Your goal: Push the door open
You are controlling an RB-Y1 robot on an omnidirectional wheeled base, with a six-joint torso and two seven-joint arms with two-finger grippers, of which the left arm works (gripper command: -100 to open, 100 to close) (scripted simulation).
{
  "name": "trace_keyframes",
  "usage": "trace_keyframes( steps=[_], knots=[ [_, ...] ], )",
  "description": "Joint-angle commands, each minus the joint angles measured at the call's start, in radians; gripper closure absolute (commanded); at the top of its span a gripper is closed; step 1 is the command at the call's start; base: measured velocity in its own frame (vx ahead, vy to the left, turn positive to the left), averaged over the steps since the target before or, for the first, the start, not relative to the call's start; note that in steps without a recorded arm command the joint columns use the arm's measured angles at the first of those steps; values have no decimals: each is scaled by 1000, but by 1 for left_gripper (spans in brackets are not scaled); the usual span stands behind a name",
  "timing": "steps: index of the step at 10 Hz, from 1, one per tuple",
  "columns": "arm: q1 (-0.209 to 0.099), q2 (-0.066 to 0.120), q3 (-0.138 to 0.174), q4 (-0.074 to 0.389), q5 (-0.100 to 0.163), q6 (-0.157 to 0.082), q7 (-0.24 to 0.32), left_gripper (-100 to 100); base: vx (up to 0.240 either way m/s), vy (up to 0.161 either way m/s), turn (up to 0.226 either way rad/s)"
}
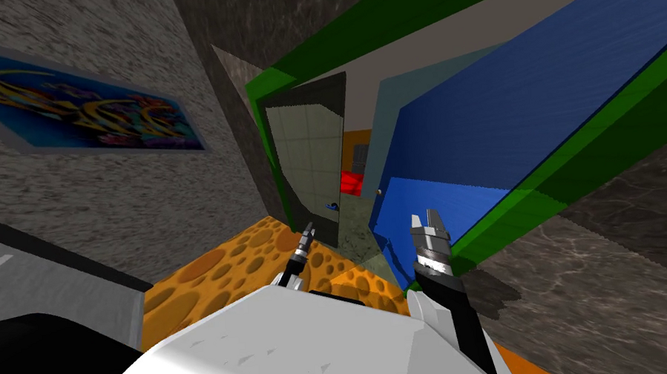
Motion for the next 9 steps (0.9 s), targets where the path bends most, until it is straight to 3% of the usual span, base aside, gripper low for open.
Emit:
trace_keyframes(
  steps=[1, 9],
  knots=[
    [-11, -5, -8, 41, -3, -5, 2, -100, 88, 72, -68],
    [-60, -19, -40, 230, -12, -39, 15, -100, 85, 62, -66]
  ],
)
